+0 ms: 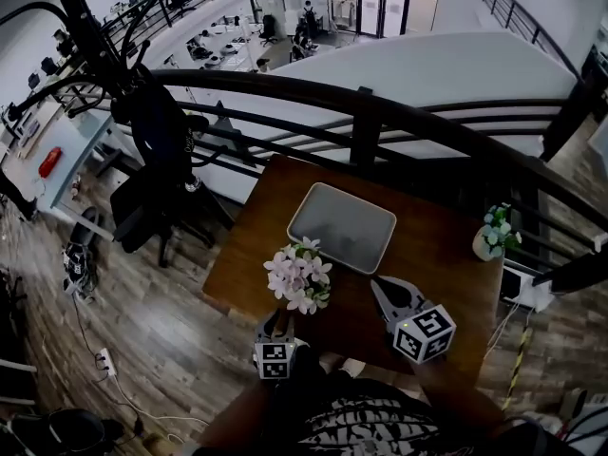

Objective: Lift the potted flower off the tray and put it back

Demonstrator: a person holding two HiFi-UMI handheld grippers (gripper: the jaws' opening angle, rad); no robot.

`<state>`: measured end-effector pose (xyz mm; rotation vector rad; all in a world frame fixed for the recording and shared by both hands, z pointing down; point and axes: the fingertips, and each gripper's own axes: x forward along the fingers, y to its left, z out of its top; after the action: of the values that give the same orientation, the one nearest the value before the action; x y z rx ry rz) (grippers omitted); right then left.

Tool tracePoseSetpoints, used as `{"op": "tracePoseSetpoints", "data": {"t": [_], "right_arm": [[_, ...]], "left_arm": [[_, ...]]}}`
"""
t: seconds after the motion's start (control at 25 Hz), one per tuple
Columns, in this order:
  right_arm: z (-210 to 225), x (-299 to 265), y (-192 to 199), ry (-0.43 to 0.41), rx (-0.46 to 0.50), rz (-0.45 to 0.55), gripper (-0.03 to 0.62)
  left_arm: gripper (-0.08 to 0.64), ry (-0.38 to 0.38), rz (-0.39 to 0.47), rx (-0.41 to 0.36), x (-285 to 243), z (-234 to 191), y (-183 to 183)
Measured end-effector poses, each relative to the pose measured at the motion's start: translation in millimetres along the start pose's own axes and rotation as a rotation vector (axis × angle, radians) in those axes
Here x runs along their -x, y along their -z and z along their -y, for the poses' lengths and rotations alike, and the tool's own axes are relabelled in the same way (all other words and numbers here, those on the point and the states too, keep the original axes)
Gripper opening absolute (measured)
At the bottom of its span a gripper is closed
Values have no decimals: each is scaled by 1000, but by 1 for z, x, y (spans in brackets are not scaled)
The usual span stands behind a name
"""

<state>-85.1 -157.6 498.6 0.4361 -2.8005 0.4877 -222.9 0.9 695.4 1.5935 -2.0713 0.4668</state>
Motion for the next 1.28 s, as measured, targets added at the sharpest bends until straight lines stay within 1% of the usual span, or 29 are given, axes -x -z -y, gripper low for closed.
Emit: {"op": "tracePoseSetpoints", "data": {"t": [0.12,0.24,0.36,0.44,0.56,0.68,0.72,0.84,0.92,1.04,1.12,1.2,1.28], "right_arm": [[-5,2,-3,-11,1,4,-2],[-9,3,-8,-18,10,11,-2],[-12,2,-11,-20,16,12,-2],[-11,0,-10,-12,12,8,-2],[-9,-6,-6,12,5,3,-2],[-7,-13,-6,46,-5,-5,-2],[-7,-14,-6,56,-5,-6,-2],[-8,-16,-9,89,-5,-9,-2],[-8,-15,-13,113,-4,-4,-2],[-5,-14,-19,145,0,3,-2],[-3,-10,-19,170,2,4,-2],[2,-3,-18,202,0,4,-2],[10,5,-17,236,-8,5,-2]], "left_arm": [[63,2,-1,10,3,0,-2],[37,12,8,6,6,4,-7],[37,21,8,-21,7,7,-9],[44,39,-6,-40,1,8,-6],[154,89,-38,-61,-15,10,6],[274,150,-107,-76,-36,10,21],[296,167,-130,-83,-42,10,25],[333,202,-179,-128,-59,8,30],[372,217,-205,-162,-69,9,29],[412,232,-200,-196,-89,7,20],[413,250,-209,-201,-100,7,20],[431,275,-219,-212,-110,11,22],[433,298,-213,-227,-119,16,20]]}}
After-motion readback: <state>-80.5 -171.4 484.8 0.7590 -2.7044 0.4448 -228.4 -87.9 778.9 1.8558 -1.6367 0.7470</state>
